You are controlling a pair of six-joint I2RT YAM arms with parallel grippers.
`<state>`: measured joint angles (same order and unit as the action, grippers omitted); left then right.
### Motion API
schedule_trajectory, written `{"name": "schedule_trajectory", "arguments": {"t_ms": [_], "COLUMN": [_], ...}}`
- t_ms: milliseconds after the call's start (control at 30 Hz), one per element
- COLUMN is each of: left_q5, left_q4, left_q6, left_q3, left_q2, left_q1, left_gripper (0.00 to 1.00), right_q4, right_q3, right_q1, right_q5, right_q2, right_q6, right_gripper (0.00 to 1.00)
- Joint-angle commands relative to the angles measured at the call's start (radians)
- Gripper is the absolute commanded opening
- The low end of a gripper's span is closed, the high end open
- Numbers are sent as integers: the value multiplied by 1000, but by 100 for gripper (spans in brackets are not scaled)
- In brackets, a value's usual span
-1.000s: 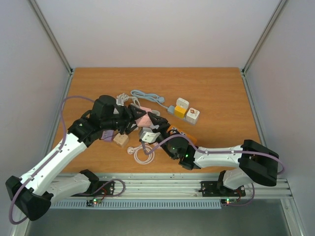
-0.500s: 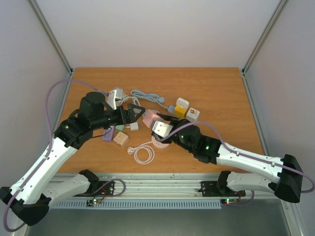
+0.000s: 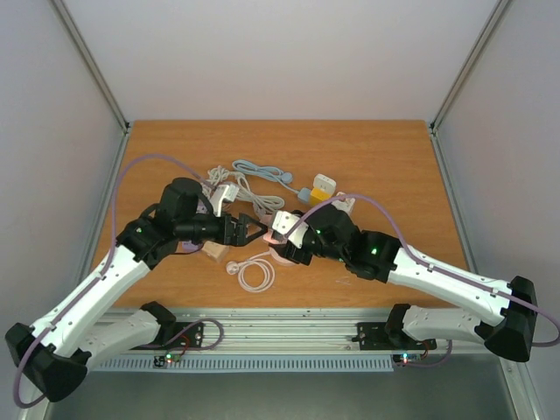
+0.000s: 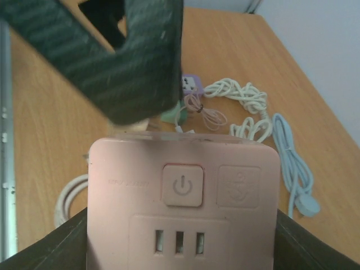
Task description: Insert the plug
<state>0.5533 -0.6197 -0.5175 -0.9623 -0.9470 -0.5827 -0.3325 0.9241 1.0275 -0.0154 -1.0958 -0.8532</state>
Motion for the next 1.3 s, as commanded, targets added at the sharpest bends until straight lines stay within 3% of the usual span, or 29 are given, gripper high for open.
{"name": "schedule_trajectory", "arguments": {"t_ms": [0, 133, 233, 500, 700, 900, 1033, 1133, 1267], "left_q5": [159, 132, 74, 120, 134, 169, 201, 212, 215], "left_q4": [167, 134, 138, 259, 293, 349, 392, 406, 411], "left_q6": [-75, -94, -94, -224, -258, -279, -289, -294, -293], "left_q3": [21, 18, 56, 136, 141, 158, 169, 170, 169], "left_q2": [-25, -35, -18, -74, -110, -141, -151, -156, -159], "left_q1": [6, 6, 7, 9, 15, 20, 20, 20, 21], "left_gripper": [97, 87, 86, 87, 76, 60, 48, 45, 45], "right_q4": [-19, -49, -46, 21, 35, 17, 2, -4, -29], "right_q3": [54, 79, 73, 23, 13, 18, 19, 20, 32], "right_q1": [-24, -46, -61, -78, -96, -106, -107, -107, -107], "right_q5": [66, 91, 98, 156, 195, 200, 191, 178, 161], "right_q2": [-20, -51, -60, -35, -36, -48, -70, -94, -136], "right_q6": [92, 126, 151, 162, 174, 198, 209, 221, 227], "right_gripper": [31, 32, 34, 33, 34, 51, 53, 55, 69]}}
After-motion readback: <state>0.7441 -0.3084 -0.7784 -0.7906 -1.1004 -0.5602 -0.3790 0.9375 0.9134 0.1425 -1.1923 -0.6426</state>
